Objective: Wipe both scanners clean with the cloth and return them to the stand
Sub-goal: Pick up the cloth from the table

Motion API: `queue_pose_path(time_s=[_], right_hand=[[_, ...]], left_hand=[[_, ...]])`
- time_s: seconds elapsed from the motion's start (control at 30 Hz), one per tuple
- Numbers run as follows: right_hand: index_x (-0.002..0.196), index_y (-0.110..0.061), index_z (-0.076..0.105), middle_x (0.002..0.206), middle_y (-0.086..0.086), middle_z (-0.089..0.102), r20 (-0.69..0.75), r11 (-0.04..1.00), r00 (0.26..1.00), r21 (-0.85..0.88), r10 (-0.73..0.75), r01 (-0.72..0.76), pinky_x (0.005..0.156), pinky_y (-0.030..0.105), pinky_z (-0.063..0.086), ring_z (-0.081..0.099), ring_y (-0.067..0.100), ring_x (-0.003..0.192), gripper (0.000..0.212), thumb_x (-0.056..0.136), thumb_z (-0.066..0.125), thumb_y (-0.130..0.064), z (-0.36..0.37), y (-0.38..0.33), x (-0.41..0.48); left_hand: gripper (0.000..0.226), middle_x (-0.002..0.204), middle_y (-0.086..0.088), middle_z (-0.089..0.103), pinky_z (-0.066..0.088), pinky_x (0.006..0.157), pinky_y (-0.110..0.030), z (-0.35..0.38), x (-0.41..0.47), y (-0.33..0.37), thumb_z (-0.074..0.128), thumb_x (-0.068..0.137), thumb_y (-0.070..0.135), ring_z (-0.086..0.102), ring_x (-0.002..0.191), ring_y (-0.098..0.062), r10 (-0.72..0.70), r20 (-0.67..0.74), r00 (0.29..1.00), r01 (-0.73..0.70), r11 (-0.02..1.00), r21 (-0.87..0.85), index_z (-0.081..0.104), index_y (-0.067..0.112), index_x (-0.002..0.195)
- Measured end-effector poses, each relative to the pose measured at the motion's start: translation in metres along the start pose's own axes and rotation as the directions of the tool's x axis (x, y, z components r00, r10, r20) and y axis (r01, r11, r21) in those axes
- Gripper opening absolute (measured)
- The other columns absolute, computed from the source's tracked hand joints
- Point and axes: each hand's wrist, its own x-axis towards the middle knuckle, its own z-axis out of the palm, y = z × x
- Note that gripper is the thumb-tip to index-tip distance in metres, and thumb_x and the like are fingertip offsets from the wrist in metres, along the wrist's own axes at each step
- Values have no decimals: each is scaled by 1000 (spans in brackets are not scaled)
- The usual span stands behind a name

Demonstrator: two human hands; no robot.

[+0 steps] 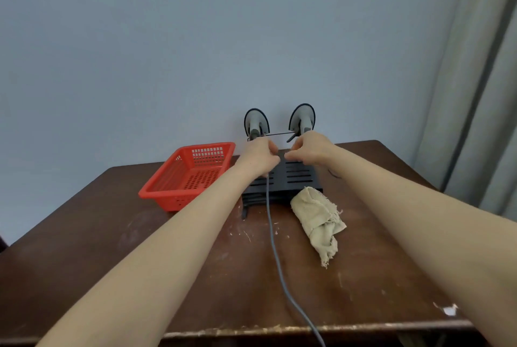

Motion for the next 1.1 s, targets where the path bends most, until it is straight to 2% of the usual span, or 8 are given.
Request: queue_pose_path(time_s=[0.13, 0.3, 0.4, 0.63, 0.77, 0.97, 1.03, 1.1], right_hand=[[78, -3, 62, 61, 10, 59, 161, 990, 979, -88, 125, -112, 44, 20, 40, 50, 18, 43, 22, 77, 70, -24, 0, 19, -27], [72, -3, 55, 72, 16, 63, 160, 948, 961, -262, 227, -180, 53, 27, 46, 58, 26, 60, 42, 81, 65, -43, 17, 43, -47], [71, -5, 52, 82, 16, 68, 179, 929, 943, -300, 279, -217, 50, 26, 45, 57, 23, 59, 48, 84, 57, -51, 30, 52, -57], [71, -11, 51, 70, 6, 57, 176, 953, 936, -72, 304, -295, 60, 31, 52, 60, 24, 71, 32, 75, 74, -32, 44, 57, -56], [78, -7, 58, 76, 8, 59, 207, 893, 922, 252, 328, -374, 60, 29, 53, 57, 18, 67, 18, 74, 75, -12, 42, 53, -47], [96, -7, 62, 81, 4, 64, 95, 722, 981, 666, 170, -190, 50, 23, 54, 61, 12, 69, 19, 79, 70, -5, 18, 4, -27], [88, -7, 61, 85, 7, 64, 40, 647, 991, 754, 125, -112, 52, 24, 56, 63, 14, 72, 10, 82, 66, -1, 13, -16, -19], [90, -6, 59, 86, 9, 62, 6, 569, 994, 820, 108, -66, 56, 26, 56, 62, 17, 72, 14, 83, 60, 6, 13, -37, -9]], left_hand=[[32, 105, -20, 68, 60, 61, -32, 27, -21, 22, 59, 88, 3, 68, 77, -23, -59, 325, 944, 87, 994, -72, 58, 0, 120], [29, 104, -20, 68, 59, 76, -38, 51, -35, 25, 52, 91, -1, 70, 95, -31, -168, 445, 880, 178, 984, 18, 56, -7, 120], [38, 123, -25, 59, 58, 78, -41, 63, -44, 23, 37, 96, -4, 68, 101, -33, -205, 483, 851, 216, 976, 33, 44, -3, 133], [53, 122, -21, 59, 57, 83, -39, 63, -52, 18, 39, 91, -15, 66, 100, -33, -130, 542, 830, 208, 975, -84, 46, 8, 138], [45, 132, -22, 52, 58, 77, -36, 46, -47, 15, 48, 93, -5, 66, 102, -33, -118, 479, 870, 223, 960, -168, 47, 6, 136], [23, 98, -12, 59, 59, 58, -29, -10, -19, 5, 60, 91, 6, 64, 76, -21, -123, 161, 979, 178, 901, -396, 54, 3, 113], [19, 98, -7, 56, 58, 69, -33, -29, -12, -1, 64, 90, 11, 59, 86, -21, -146, 37, 989, 147, 881, -449, 53, 5, 104], [47, 107, -5, 56, 56, 80, -38, -47, -4, -14, 65, 90, 24, 58, 96, -21, -190, 13, 982, 175, 873, -456, 49, -1, 126]])
